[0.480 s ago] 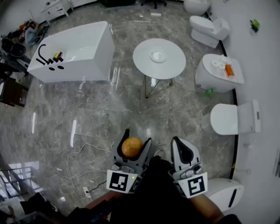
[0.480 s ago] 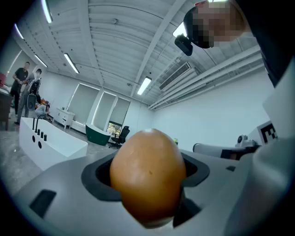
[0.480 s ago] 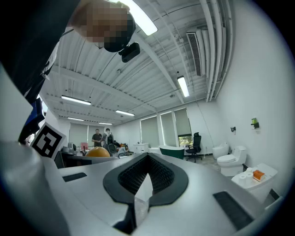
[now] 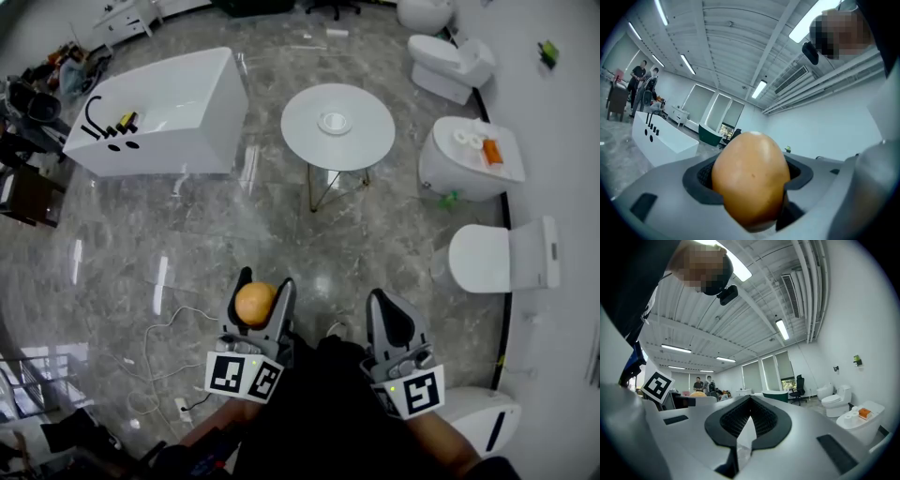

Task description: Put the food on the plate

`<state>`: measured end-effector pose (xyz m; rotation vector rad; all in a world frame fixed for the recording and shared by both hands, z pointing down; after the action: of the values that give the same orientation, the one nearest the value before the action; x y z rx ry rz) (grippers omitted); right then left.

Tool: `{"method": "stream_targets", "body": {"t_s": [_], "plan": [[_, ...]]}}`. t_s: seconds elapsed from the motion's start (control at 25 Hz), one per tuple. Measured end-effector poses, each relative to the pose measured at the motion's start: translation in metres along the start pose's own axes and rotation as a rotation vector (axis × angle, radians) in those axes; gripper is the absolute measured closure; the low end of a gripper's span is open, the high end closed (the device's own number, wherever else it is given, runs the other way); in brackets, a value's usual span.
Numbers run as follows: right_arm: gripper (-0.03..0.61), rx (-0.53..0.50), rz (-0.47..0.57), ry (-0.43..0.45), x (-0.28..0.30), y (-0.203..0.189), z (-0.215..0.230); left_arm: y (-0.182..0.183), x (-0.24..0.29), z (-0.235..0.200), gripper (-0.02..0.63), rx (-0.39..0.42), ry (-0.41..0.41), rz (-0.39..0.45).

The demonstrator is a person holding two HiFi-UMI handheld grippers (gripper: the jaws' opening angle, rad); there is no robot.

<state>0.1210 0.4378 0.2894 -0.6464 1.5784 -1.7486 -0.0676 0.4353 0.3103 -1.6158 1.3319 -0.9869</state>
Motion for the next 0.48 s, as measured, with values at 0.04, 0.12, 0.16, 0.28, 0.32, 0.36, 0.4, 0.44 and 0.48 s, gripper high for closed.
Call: {"method": "stream_targets", "body": {"t_s": [0.04, 0.12, 0.16, 0.28, 0.32, 0.36, 0.4, 0.44, 0.48], "plan": [[0.574, 0.003, 0.009, -0.004, -0.005, 0.001, 0.005, 0.002, 0.0, 0.0, 0.288, 0.009, 0.011, 0.011], [0.574, 0.013, 0.014, -0.021, -0.015, 0.003, 0.017, 0.005, -0.001, 0.0, 0.287, 0.022, 0.034, 0.033], [0.574, 0.019, 0.015, -0.032, -0.019, 0.003, 0.023, 0.005, -0.002, 0.0, 0.288, 0.026, 0.045, 0.041], [0.574, 0.044, 0.002, -0.071, -0.033, 0.001, 0.042, -0.001, -0.001, 0.006, 0.287, 0.033, 0.064, 0.046], [0.574, 0.05, 0.0, -0.08, -0.038, 0.001, 0.047, -0.004, 0.001, 0.008, 0.288, 0.036, 0.065, 0.042], [0.574, 0.053, -0.002, -0.086, -0.042, 0.001, 0.05, -0.006, 0.003, 0.01, 0.287, 0.037, 0.066, 0.036], [0.574, 0.056, -0.003, -0.09, -0.044, 0.002, 0.052, -0.007, 0.005, 0.011, 0.288, 0.035, 0.066, 0.03], [0.574, 0.058, -0.003, -0.093, -0.045, 0.002, 0.055, -0.008, 0.007, 0.013, 0.288, 0.033, 0.065, 0.026], [0.574, 0.058, -0.004, -0.096, -0.046, 0.002, 0.058, -0.009, 0.01, 0.014, 0.288, 0.032, 0.061, 0.023]]}}
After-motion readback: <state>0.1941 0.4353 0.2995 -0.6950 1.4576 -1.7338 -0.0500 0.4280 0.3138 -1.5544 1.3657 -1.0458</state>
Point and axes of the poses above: the fingertips, and each gripper's own axes: x forward along the fingers, z to its right, y out of its top, the point moved 2 cm from there along -x, backward along the fingers, and after that the axes turned 2 degrees about y, right-handed, at the moved point
